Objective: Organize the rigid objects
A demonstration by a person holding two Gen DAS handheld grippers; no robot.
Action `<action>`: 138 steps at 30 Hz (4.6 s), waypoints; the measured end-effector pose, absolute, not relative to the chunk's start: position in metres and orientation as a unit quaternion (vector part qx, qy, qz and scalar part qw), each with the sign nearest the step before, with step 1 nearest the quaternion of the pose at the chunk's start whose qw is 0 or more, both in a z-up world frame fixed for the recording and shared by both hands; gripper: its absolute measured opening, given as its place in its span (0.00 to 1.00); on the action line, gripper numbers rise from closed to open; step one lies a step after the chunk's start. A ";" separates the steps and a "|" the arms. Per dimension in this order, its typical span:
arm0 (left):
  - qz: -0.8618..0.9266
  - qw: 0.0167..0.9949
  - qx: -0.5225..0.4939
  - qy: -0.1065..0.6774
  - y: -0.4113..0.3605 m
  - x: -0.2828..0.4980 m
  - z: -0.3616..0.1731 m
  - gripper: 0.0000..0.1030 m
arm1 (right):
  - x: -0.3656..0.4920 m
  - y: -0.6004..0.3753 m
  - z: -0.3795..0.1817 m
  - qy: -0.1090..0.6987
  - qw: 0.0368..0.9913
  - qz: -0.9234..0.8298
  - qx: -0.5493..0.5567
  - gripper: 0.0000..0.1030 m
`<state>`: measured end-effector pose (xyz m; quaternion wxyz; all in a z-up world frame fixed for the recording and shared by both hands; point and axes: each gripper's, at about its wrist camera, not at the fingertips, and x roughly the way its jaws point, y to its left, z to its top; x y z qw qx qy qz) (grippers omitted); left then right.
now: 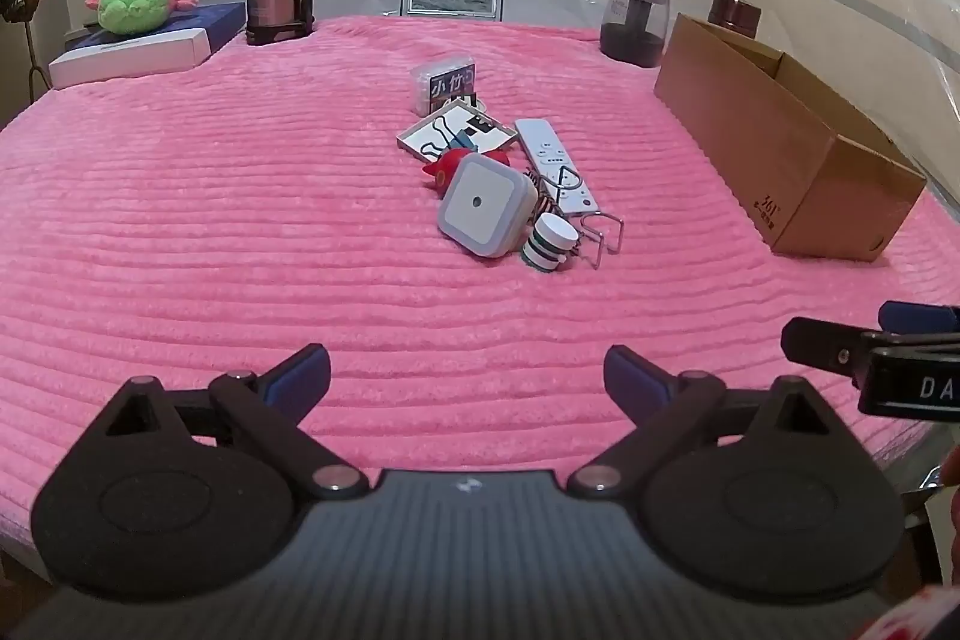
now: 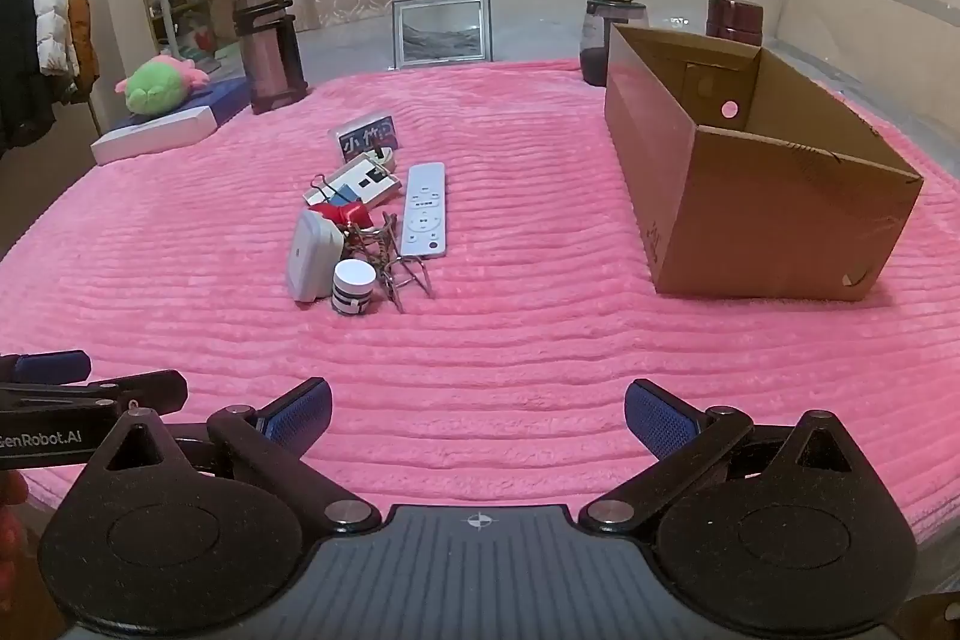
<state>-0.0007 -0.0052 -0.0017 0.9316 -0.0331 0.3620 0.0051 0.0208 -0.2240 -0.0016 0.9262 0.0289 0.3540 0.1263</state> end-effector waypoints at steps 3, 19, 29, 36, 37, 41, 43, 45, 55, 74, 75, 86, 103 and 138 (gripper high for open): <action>0.006 0.931 -0.035 0.362 -0.005 0.000 -0.002 0.93 | 0.021 -0.225 -0.002 0.354 0.926 0.125 0.030 0.98; 0.006 0.932 -0.039 0.362 -0.004 -0.001 -0.003 0.93 | 0.021 -0.226 -0.002 0.354 0.926 0.124 0.029 0.98; 0.005 0.932 -0.040 0.361 -0.003 -0.001 -0.003 0.93 | 0.022 -0.226 -0.002 0.354 0.927 0.124 0.028 0.98; 0.005 0.932 -0.042 0.361 -0.003 -0.001 -0.003 0.93 | 0.022 -0.226 -0.002 0.353 0.927 0.124 0.027 0.98; 0.006 0.932 -0.043 0.361 -0.003 -0.001 -0.003 0.93 | 0.022 -0.227 -0.002 0.353 0.927 0.124 0.027 0.98; 0.006 0.932 -0.044 0.360 -0.003 -0.001 -0.003 0.93 | 0.022 -0.226 -0.002 0.353 0.927 0.124 0.027 0.98; 0.006 0.932 -0.044 0.361 -0.002 -0.001 -0.002 0.93 | 0.022 -0.226 -0.002 0.353 0.927 0.124 0.028 0.98; 0.006 0.932 -0.045 0.360 -0.002 -0.001 -0.002 0.93 | 0.023 -0.227 -0.003 0.354 0.927 0.125 0.028 0.98; 0.002 0.933 -0.040 0.358 0.009 0.008 -0.006 0.91 | 0.036 -0.225 -0.007 0.351 0.926 0.134 0.023 0.98; -0.036 0.935 -0.001 0.354 0.026 0.067 -0.027 0.90 | 0.087 -0.204 -0.039 0.323 0.924 0.203 -0.026 0.92; -0.040 0.935 0.002 0.354 0.026 0.071 -0.029 0.90 | 0.091 -0.202 -0.041 0.323 0.922 0.210 -0.028 0.90; -0.084 0.931 0.022 0.354 0.035 0.119 -0.049 0.87 | 0.139 -0.183 -0.065 0.314 0.907 0.269 -0.080 0.67; -0.113 0.931 0.028 0.346 0.039 0.147 -0.061 0.87 | 0.173 -0.167 -0.088 0.303 0.883 0.332 -0.133 0.33; -0.186 0.922 0.078 0.329 0.020 0.170 -0.062 0.83 | 0.129 -0.232 -0.075 0.305 0.904 0.289 -0.083 0.23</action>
